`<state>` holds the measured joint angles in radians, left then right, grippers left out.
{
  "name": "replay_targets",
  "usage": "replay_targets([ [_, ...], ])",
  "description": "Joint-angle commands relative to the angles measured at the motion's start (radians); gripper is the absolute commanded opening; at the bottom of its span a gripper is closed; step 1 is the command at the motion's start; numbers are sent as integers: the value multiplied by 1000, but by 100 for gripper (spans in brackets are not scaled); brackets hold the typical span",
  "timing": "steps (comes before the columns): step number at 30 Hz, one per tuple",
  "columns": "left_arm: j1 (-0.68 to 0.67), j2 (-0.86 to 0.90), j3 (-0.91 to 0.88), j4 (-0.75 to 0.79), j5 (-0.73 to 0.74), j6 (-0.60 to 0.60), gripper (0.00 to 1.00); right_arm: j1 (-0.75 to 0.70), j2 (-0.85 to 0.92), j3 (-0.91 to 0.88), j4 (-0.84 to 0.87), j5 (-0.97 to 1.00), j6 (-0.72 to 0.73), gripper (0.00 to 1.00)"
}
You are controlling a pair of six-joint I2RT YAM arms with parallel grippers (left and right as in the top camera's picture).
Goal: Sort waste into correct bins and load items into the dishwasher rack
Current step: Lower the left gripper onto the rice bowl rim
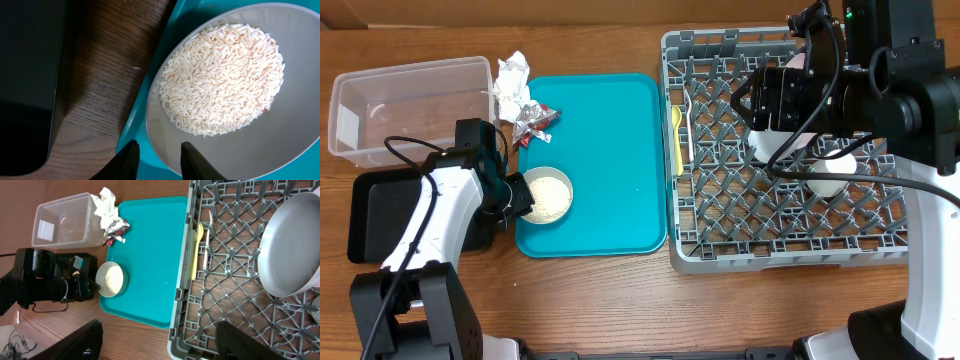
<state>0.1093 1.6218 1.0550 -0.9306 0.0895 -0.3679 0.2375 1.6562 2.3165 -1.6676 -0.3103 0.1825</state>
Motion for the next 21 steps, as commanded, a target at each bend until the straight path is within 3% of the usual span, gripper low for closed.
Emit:
replay_targets([
  [1, 2, 27, -11, -1, -17, -22, 27, 5, -10, 0, 4, -5, -4, 75],
  [4, 2, 36, -10, -7, 23, 5, 20, 5, -10, 0, 3, -5, -4, 75],
  [9, 2, 29, 83, -126, 34, 75, 29, 5, -10, 0, 3, -5, -5, 76],
  [14, -23, 24, 317, -303, 47, 153, 44, 5, -10, 0, 5, -5, -4, 76],
  [18, -122, 26, 320, -231, 84, 222, 65, 5, -10, 0, 5, -5, -4, 76],
  [21, -213, 45, 281, -170, 51, 261, 71, 5, -10, 0, 4, -5, -3, 76],
])
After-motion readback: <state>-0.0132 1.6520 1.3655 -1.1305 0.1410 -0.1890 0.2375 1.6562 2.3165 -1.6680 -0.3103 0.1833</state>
